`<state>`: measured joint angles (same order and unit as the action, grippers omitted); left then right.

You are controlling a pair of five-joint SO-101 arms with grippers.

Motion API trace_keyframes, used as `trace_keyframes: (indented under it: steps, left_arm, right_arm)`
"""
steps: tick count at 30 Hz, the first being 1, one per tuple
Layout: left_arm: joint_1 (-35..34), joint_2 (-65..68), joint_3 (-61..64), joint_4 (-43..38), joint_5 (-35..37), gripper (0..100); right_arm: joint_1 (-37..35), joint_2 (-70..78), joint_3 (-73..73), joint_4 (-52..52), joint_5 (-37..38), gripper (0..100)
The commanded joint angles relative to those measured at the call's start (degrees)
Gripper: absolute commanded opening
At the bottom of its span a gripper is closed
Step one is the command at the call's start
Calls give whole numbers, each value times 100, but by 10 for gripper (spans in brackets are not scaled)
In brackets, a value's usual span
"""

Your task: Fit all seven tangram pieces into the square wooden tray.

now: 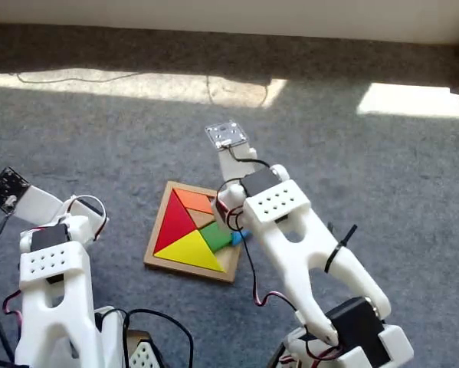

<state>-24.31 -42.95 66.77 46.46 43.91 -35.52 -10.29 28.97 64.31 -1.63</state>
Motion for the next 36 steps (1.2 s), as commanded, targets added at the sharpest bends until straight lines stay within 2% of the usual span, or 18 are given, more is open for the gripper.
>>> trace_keyframes:
  steps: [1, 8, 14, 24, 36]
  left_arm:
    - [-66, -119, -22, -70, -44, 5]
    - [-66, -119, -22, -53, -44, 5]
    - [-66, -119, -13, -53, -44, 5]
    - [-75, -119, -13, -53, -44, 5]
    - [-75, -154, 66, -79, -44, 5]
  right_arm:
    - [224, -84, 75, -127, 185, 4]
    - [215, 330, 400, -822, 202, 4]
    - [171, 787, 400, -813, 202, 4]
    - [-690, 884, 778, -804, 176, 4]
    - [-822, 910, 778, -321, 211, 4]
